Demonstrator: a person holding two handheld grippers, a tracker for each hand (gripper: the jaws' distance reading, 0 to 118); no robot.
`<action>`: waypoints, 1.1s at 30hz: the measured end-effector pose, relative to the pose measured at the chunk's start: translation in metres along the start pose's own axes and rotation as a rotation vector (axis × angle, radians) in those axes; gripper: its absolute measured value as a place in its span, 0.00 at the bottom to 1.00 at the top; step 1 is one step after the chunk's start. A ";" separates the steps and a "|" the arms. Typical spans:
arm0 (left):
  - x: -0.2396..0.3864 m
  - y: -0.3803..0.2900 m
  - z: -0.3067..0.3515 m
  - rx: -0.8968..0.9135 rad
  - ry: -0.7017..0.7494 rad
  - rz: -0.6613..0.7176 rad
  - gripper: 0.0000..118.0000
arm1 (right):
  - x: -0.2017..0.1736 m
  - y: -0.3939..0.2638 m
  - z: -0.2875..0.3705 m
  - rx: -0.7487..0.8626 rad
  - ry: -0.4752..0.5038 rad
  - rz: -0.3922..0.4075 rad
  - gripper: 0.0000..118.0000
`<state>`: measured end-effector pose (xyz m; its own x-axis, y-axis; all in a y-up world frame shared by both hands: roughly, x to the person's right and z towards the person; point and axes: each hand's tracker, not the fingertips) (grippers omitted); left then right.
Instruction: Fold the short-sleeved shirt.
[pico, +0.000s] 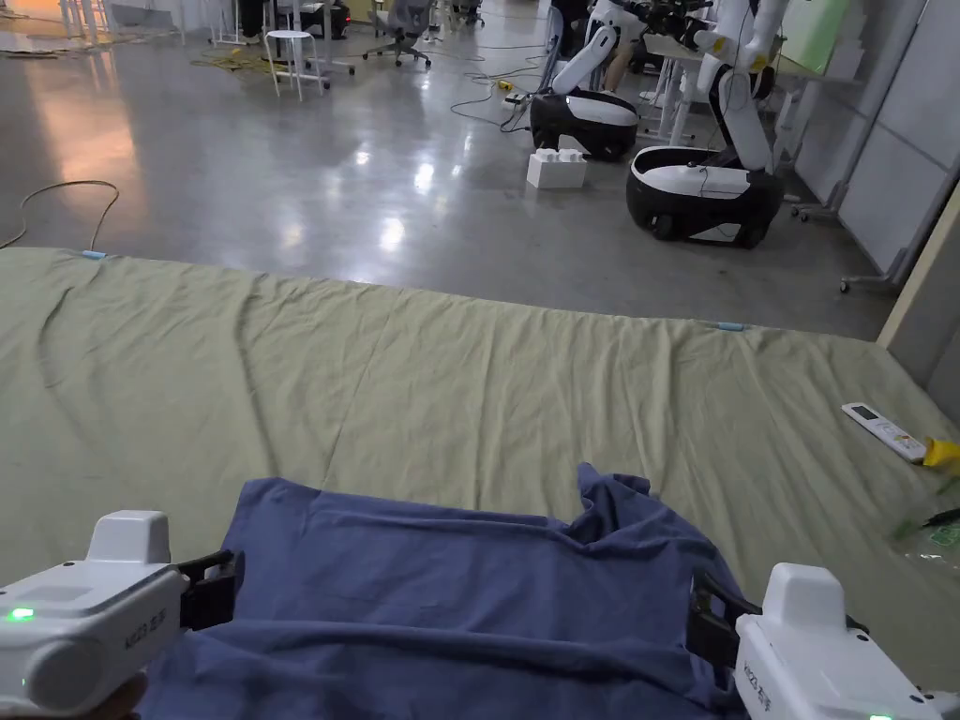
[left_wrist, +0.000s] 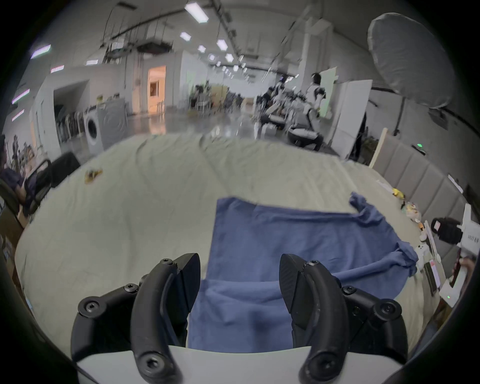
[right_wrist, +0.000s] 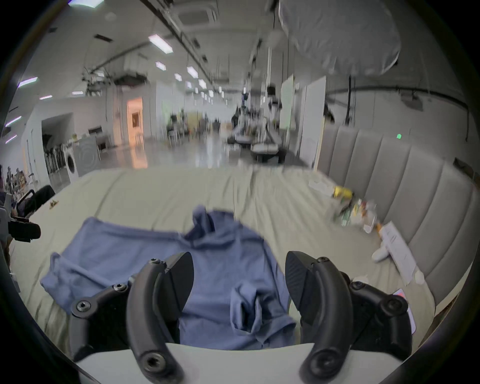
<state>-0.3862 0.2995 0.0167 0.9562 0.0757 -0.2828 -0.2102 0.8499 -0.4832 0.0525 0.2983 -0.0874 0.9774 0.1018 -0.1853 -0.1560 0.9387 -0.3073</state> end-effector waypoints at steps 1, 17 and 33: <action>-0.001 -0.002 0.002 0.051 -0.007 0.001 0.53 | -0.005 0.004 0.013 0.055 -0.012 -0.001 0.65; 0.054 -0.011 0.121 0.426 0.072 -0.136 0.02 | -0.043 0.005 0.101 0.350 -0.028 0.062 0.02; -0.057 -0.058 0.010 -0.233 0.067 0.101 0.26 | -0.034 -0.008 0.090 0.260 -0.024 0.049 0.01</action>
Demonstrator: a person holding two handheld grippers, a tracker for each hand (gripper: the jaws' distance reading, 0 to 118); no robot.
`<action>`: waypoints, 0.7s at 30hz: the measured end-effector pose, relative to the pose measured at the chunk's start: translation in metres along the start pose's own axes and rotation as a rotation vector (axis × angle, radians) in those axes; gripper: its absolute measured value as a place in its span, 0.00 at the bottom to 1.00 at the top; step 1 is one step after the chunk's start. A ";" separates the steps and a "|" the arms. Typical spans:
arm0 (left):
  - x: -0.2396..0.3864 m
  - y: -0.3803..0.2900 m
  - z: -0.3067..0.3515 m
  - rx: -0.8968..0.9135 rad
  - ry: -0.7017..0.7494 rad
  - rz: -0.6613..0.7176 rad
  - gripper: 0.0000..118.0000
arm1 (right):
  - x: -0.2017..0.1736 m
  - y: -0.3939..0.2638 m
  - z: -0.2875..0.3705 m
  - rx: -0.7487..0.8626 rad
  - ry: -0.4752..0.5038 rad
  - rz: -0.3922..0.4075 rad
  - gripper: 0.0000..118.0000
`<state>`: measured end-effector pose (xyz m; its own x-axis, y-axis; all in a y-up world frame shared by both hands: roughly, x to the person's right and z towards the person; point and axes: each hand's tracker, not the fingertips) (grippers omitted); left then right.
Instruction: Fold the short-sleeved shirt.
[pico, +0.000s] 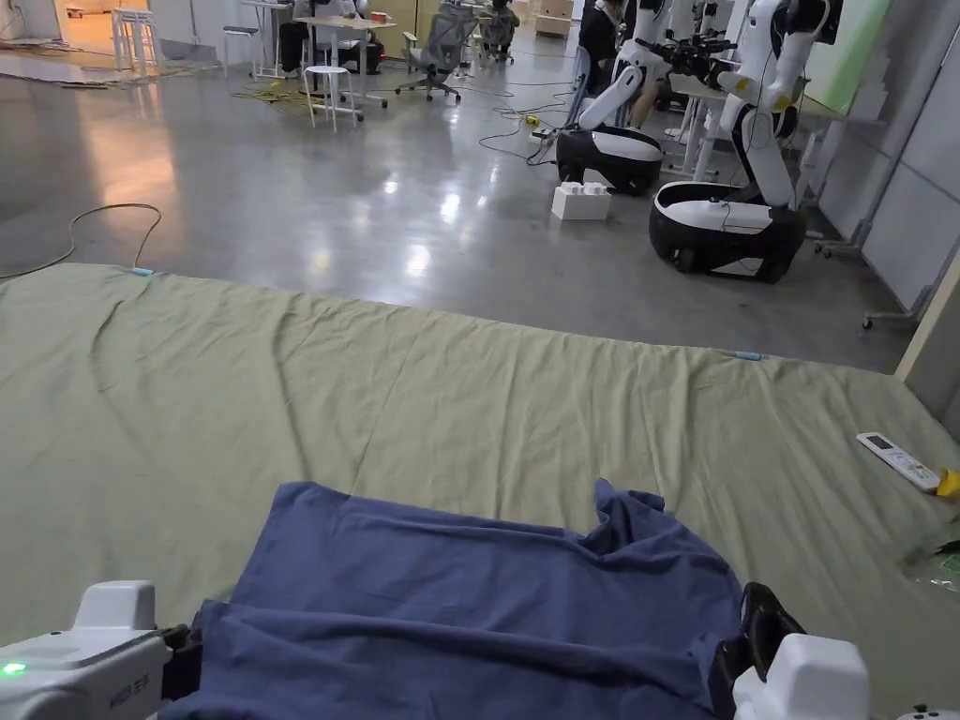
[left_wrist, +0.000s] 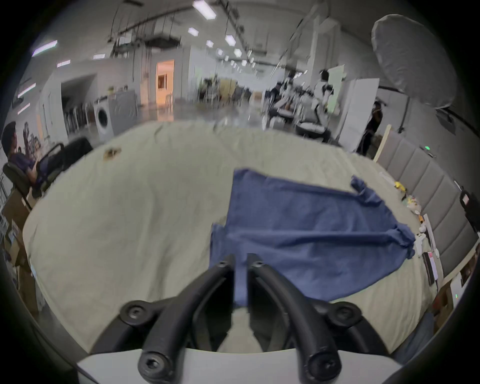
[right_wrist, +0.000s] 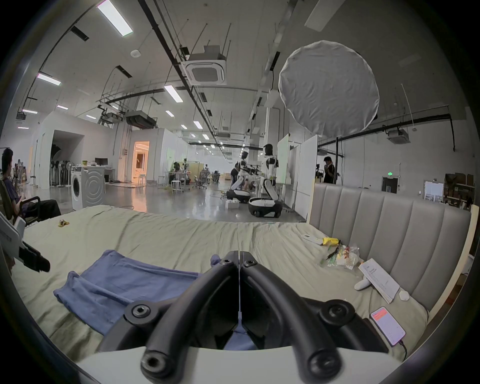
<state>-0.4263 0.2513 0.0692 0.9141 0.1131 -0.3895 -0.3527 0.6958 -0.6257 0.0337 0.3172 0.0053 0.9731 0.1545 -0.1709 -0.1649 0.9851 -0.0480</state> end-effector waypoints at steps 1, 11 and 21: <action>-0.004 0.001 -0.010 -0.041 0.003 0.008 0.39 | 0.001 -0.003 -0.001 -0.009 -0.004 0.001 0.01; 0.012 -0.016 -0.069 -0.239 0.043 -0.044 0.52 | 0.017 -0.034 -0.004 -0.149 -0.054 0.001 0.01; 0.035 -0.016 -0.052 -0.217 0.022 -0.144 0.08 | 0.067 -0.078 -0.016 -0.408 -0.115 -0.064 0.14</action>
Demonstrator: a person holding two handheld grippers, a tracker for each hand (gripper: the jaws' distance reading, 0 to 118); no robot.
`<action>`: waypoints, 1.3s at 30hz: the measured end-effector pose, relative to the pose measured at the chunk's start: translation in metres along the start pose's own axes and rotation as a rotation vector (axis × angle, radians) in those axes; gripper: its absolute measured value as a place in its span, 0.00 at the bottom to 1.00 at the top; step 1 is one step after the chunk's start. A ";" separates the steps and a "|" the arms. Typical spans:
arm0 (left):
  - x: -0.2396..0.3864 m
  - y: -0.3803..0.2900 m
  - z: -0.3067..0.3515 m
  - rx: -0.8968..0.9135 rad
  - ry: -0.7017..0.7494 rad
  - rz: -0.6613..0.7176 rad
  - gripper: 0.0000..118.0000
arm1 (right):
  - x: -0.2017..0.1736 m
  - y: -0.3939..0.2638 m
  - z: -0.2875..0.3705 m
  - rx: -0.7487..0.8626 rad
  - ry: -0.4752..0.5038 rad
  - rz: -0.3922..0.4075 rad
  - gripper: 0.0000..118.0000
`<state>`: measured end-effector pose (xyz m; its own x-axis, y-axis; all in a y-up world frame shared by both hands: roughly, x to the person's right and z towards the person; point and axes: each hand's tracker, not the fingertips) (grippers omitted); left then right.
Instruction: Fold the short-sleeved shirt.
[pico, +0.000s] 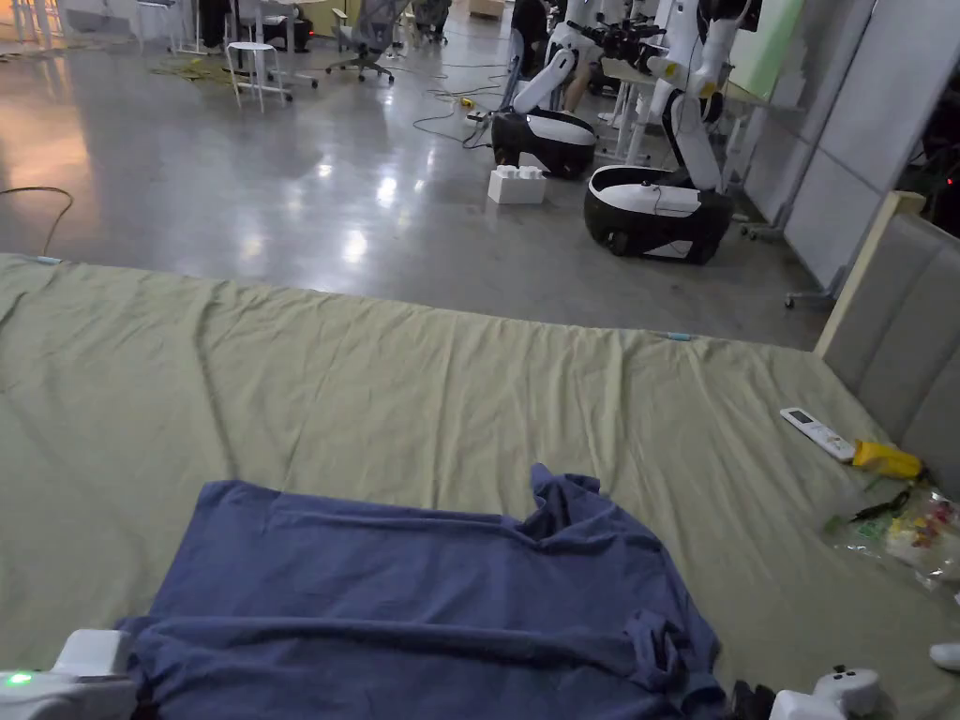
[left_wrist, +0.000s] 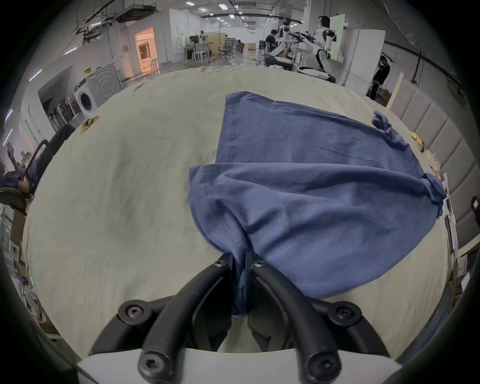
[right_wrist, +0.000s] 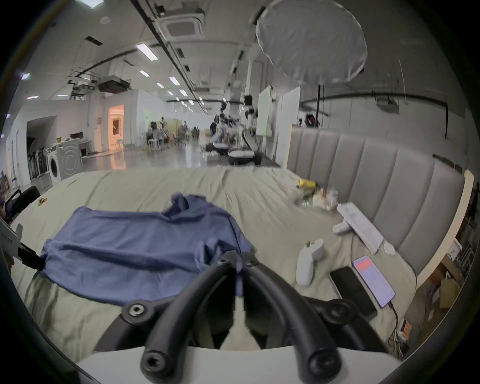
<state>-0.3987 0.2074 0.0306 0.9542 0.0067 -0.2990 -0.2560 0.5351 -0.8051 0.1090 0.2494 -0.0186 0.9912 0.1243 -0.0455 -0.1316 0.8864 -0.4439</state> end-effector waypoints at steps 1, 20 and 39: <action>-0.001 0.000 0.004 0.005 -0.005 0.004 0.07 | 0.005 -0.002 -0.008 -0.056 0.013 -0.012 0.26; -0.012 0.001 0.027 0.069 -0.033 0.041 0.07 | -0.019 -0.001 -0.144 -0.476 0.100 0.092 0.70; -0.008 -0.001 0.024 0.111 -0.032 0.042 0.07 | -0.025 -0.011 -0.127 -0.500 0.188 0.063 0.08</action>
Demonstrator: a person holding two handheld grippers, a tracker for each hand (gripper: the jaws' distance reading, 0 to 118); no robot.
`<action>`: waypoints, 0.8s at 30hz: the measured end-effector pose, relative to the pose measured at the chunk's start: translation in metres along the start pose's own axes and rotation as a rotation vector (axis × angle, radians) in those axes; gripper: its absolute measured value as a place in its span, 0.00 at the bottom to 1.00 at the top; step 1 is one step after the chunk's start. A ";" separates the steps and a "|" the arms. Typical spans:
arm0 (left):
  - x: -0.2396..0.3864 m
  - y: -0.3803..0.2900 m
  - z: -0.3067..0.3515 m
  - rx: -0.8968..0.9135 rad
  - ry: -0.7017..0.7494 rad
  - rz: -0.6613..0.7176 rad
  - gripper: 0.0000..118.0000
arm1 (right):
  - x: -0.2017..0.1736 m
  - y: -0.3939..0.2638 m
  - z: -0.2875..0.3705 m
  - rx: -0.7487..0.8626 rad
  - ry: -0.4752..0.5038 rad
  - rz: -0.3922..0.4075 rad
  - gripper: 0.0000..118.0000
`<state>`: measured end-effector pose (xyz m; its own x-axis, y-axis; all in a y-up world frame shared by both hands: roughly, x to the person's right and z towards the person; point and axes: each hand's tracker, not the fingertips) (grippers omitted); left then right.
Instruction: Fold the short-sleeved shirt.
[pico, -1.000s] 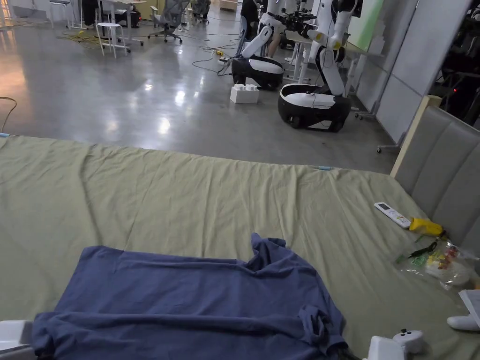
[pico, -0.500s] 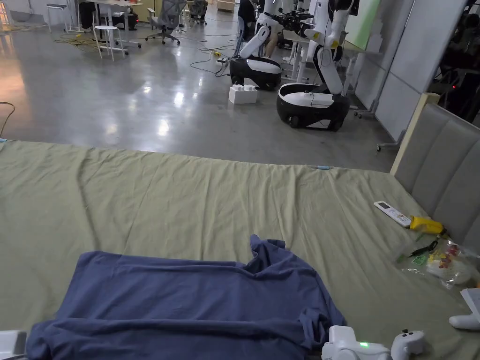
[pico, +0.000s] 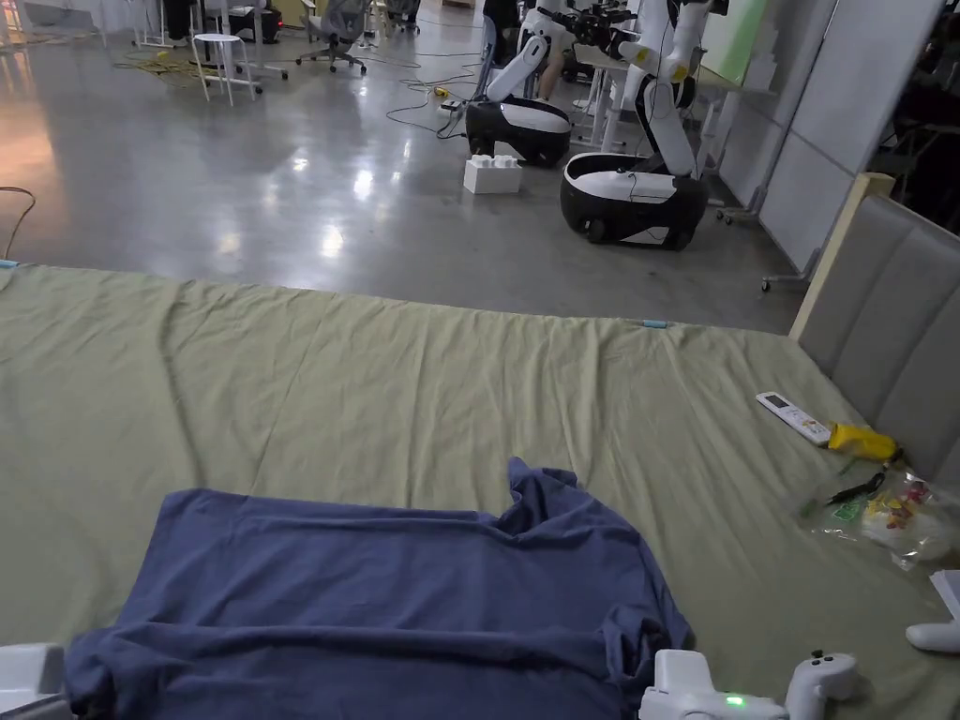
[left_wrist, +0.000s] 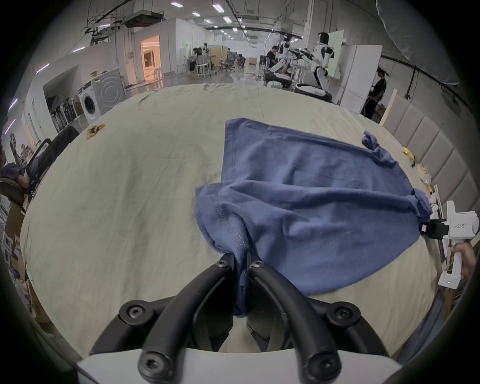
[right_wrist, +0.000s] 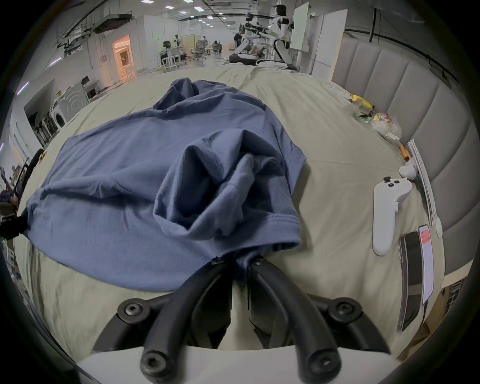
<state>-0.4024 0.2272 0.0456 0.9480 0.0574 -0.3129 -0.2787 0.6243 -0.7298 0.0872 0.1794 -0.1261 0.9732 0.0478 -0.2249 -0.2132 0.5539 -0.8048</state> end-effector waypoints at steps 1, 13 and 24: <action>-0.001 0.003 0.003 0.007 -0.014 0.008 0.07 | 0.001 0.001 0.004 0.004 0.006 -0.010 0.07; -0.014 0.052 0.063 0.145 -0.084 0.014 0.06 | 0.021 0.040 0.084 0.100 0.087 0.004 0.07; -0.028 -0.022 0.112 0.111 -0.089 -0.009 0.06 | 0.035 -0.040 0.128 0.032 0.136 0.004 0.07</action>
<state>-0.4056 0.2989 0.1387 0.9616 0.1177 -0.2481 -0.2565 0.7074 -0.6586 0.1406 0.2653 -0.0309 0.9513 -0.0614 -0.3020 -0.2122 0.5801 -0.7864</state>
